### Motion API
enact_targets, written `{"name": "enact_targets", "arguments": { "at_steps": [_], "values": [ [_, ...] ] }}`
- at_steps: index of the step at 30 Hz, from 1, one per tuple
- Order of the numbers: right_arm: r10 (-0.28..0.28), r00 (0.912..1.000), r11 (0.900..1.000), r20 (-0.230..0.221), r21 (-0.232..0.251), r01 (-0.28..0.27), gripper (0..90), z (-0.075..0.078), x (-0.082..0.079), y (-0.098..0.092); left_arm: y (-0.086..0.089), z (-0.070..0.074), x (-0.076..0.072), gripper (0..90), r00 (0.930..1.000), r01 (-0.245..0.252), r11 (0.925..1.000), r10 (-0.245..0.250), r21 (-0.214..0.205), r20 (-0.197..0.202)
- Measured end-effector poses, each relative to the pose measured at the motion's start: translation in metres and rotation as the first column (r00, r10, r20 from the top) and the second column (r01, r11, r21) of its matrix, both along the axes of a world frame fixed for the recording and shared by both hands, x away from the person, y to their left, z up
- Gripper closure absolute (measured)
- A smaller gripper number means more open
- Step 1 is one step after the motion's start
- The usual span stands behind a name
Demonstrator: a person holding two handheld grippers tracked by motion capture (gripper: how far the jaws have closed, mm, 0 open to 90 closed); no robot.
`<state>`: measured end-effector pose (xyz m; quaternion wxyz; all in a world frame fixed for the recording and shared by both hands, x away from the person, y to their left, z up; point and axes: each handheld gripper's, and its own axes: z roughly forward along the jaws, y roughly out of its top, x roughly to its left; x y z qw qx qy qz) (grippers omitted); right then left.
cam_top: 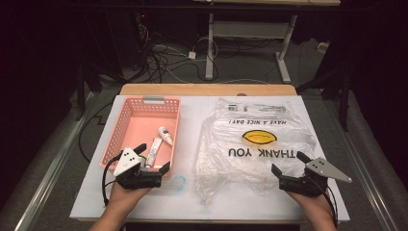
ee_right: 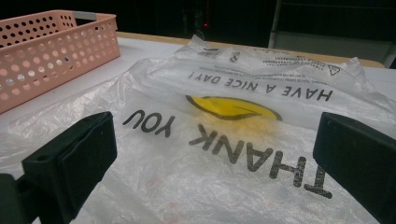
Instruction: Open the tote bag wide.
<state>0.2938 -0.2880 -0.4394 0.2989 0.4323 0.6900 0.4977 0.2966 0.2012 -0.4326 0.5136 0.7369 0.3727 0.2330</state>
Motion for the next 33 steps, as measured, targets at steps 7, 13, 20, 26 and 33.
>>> {"name": "enact_targets", "arguments": {
  "at_steps": [7, 13, 20, 26, 33],
  "values": [
    [-0.002, 1.0000, 1.0000, 0.002, -0.003, 0.002, 0.2, 0.001, -0.001, -0.001, -0.001, 0.000, 0.001, 0.0, 0.9999, 0.009, 0.9999, -0.009, 0.007, -0.007],
    [0.006, 1.0000, 1.0000, 0.001, -0.005, -0.006, 0.3, 0.002, -0.002, 0.002, -0.001, 0.001, 0.001, 0.0, 0.9997, 0.016, 0.9997, -0.016, 0.020, -0.021],
    [0.026, 0.9997, 0.9995, -0.004, -0.019, -0.026, 2.8, 0.004, -0.003, 0.007, -0.002, 0.002, 0.003, 0.0, 0.9990, 0.017, 0.9993, -0.015, 0.034, -0.043],
    [0.041, 0.9991, 0.9985, -0.010, -0.038, -0.041, 5.2, 0.005, -0.003, 0.009, -0.003, 0.002, 0.003, 0.0, 0.9986, 0.021, 0.9987, -0.019, 0.047, -0.048],
    [0.030, 0.9995, 0.9985, -0.013, -0.045, -0.030, 9.7, 0.013, -0.006, 0.001, -0.004, 0.005, 0.002, 0.0, 0.9974, 0.043, 0.9980, -0.040, 0.047, -0.060]
  ]
}}
